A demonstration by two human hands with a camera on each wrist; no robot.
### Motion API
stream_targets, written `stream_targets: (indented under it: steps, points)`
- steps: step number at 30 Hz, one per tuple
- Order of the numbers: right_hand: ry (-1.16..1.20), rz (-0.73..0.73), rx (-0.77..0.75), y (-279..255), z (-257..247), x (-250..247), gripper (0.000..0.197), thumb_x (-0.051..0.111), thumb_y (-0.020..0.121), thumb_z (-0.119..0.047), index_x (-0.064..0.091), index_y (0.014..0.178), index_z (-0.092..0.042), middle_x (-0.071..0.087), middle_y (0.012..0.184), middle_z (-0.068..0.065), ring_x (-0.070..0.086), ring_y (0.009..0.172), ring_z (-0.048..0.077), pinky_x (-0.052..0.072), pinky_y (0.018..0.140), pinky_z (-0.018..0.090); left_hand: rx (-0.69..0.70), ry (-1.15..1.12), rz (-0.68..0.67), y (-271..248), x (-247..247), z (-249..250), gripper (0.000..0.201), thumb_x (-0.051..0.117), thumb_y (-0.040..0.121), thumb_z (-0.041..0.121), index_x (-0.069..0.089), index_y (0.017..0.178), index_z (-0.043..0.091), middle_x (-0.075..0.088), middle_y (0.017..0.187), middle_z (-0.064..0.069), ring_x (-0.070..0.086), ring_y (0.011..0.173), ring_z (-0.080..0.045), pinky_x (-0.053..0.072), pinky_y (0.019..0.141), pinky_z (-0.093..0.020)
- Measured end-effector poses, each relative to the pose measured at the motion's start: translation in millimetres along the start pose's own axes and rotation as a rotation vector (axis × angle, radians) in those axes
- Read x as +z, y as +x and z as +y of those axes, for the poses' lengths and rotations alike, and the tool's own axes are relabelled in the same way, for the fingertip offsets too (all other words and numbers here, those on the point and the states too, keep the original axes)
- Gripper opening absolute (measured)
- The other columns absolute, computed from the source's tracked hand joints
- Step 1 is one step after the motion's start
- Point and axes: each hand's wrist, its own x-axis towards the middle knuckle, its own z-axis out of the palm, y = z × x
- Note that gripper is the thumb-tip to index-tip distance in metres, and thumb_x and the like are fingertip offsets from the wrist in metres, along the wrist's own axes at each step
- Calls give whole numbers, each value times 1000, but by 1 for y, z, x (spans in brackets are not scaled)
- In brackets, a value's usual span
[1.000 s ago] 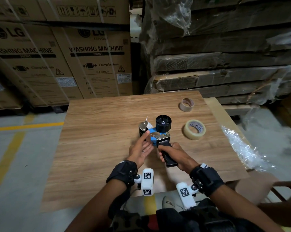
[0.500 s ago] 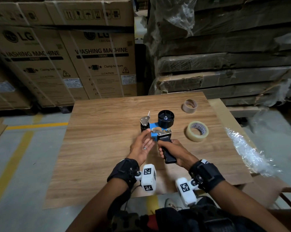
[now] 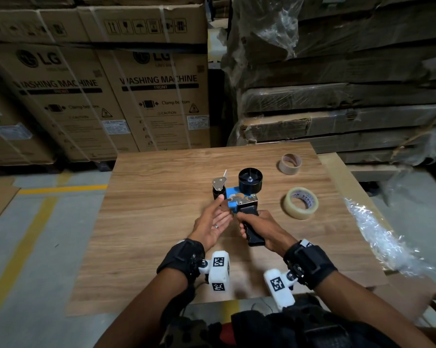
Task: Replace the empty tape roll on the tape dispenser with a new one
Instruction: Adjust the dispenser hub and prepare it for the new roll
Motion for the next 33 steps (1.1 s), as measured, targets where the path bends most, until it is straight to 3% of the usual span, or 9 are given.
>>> stream_targets:
  steps: [6,13,18,23,29,33]
  points:
    - [41,19,-3,11,1,-1,8,72,87,-12,72,83,-6,62,66,9,57,53,17,52,52,27,-5,-17,-10,-1,5,-6,41,80,80,30,60,106,7,67,107,-13,69,102,-23,50,104,-40]
    - [84,15,-1,22,3,0,9,72,87,-13,72,90,-4,62,66,9,57,53,17,51,51,27,34,-44,-45,2,9,-11,26,76,85,25,64,102,10,68,109,-13,66,108,-23,48,107,-41]
    - [80,-1,9,28,9,-1,6,72,86,-12,71,84,-7,63,66,9,58,54,18,52,51,26,19,44,-72,7,-1,-8,35,75,84,40,61,108,19,63,122,-8,63,117,-25,47,109,-43]
    - [97,-16,26,36,16,1,7,69,89,-8,67,92,-2,62,66,10,59,53,18,53,49,26,22,114,-18,23,-27,8,57,70,83,54,60,124,15,67,124,-11,66,113,-27,53,100,-43]
    - [61,8,55,51,36,5,7,70,89,-8,65,85,-4,61,64,9,58,52,18,52,47,26,94,309,56,34,-48,25,37,57,95,44,69,108,12,73,110,-10,69,102,-26,56,83,-37]
    - [64,40,75,59,48,7,8,70,89,-7,65,85,-4,62,65,10,58,50,19,51,46,25,134,454,85,40,-56,26,30,56,96,39,72,97,13,76,101,-9,71,89,-24,56,85,-39]
